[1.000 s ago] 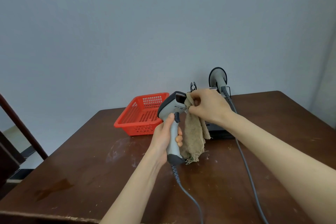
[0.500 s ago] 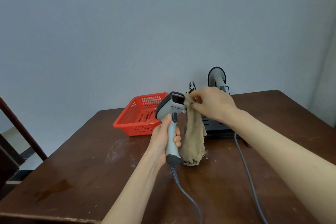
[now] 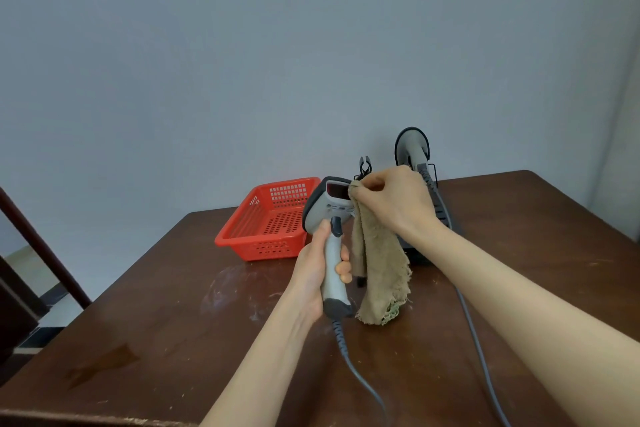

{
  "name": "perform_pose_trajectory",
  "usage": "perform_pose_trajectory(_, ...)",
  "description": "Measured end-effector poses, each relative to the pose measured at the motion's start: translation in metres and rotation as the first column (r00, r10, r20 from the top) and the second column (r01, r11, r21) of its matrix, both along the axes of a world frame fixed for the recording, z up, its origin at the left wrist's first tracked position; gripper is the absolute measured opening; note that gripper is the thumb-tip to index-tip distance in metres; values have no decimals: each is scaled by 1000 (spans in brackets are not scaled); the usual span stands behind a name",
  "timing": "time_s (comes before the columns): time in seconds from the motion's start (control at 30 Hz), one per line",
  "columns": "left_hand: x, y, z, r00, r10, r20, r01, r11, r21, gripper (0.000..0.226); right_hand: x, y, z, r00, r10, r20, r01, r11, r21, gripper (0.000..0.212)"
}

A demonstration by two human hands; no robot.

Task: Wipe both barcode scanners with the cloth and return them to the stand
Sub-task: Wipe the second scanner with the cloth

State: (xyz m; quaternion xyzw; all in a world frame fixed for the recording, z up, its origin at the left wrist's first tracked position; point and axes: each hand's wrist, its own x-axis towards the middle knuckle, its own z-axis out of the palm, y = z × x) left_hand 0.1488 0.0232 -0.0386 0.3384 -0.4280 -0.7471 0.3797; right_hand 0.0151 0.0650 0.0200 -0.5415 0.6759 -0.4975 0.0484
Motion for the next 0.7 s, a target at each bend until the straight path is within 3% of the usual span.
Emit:
perform_pose_trajectory(0.17,-3,2,1,1000,-3,15,3,1000,3,34,6,-2,6,970,187,158,-179,982,-64,14)
perform_pose_trajectory(0.33,-2,-1,0,1000,2,23,-2,1000,-19,34,0,-1,6,956,293,21,-292,956,-39,10)
perform_pose_trajectory(0.47,-1,-2,-1,1000,-3,24,3,1000,-1,34,-5,0,4,961,222,-163,-216,975,56,21)
perform_pose_trajectory(0.6,-1,-4,-3,1000,-15,3,15,999,38,34,-12,5,5,940,61,-337,-11,989,147,23)
perform_pose_trajectory(0.7,-2,-3,-5,1000,-28,-7,28,998,58,34,-13,9,6,956,-43,-291,90,984,152,32)
